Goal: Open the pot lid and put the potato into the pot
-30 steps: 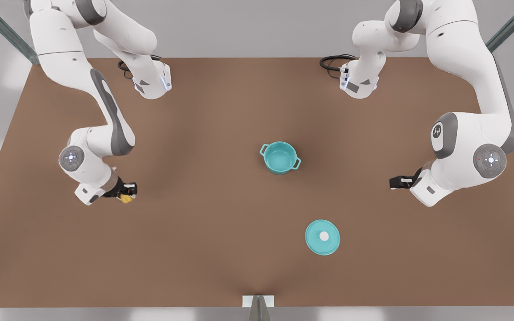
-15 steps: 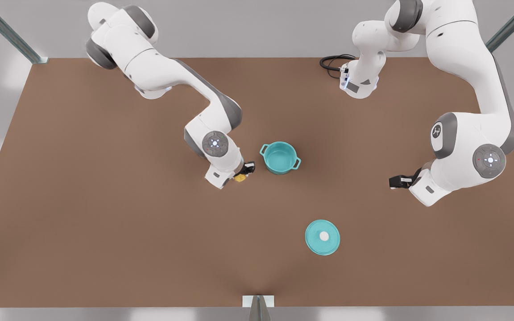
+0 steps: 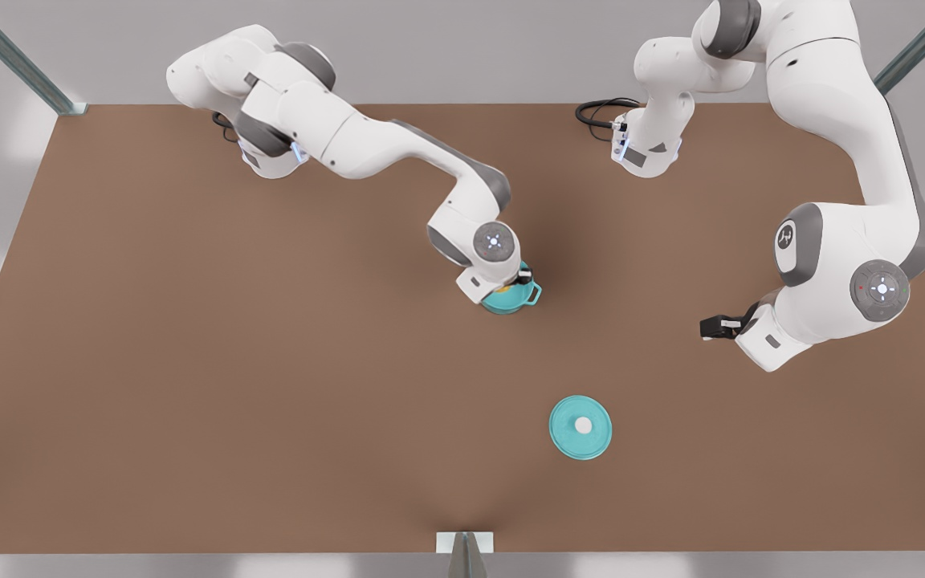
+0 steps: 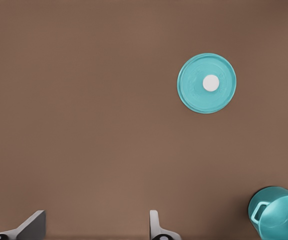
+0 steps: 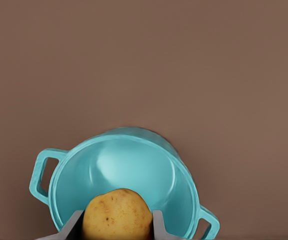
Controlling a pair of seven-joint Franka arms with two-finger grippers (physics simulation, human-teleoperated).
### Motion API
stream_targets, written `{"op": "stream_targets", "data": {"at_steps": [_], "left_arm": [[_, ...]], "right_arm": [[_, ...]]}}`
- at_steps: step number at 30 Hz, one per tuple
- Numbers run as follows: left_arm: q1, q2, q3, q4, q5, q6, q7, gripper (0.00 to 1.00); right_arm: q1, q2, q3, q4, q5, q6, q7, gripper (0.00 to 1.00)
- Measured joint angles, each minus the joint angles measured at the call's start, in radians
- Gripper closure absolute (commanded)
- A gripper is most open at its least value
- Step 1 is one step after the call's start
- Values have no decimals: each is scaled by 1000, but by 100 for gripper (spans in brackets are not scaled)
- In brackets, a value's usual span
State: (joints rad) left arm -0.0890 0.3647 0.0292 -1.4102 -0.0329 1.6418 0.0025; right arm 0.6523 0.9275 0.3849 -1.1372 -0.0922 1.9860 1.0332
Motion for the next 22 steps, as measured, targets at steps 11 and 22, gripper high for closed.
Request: {"op": "stream_targets", "data": {"at_steps": [11,22], "left_arm": [[0,3,0,2,-3,0,4,0],[0,40,0,73,-10,-2,10,0]], "right_arm": [[39,29,-50,3,-3,45,151,0],[-868,-759,-60,-643,26,-217,-66,0]]}}
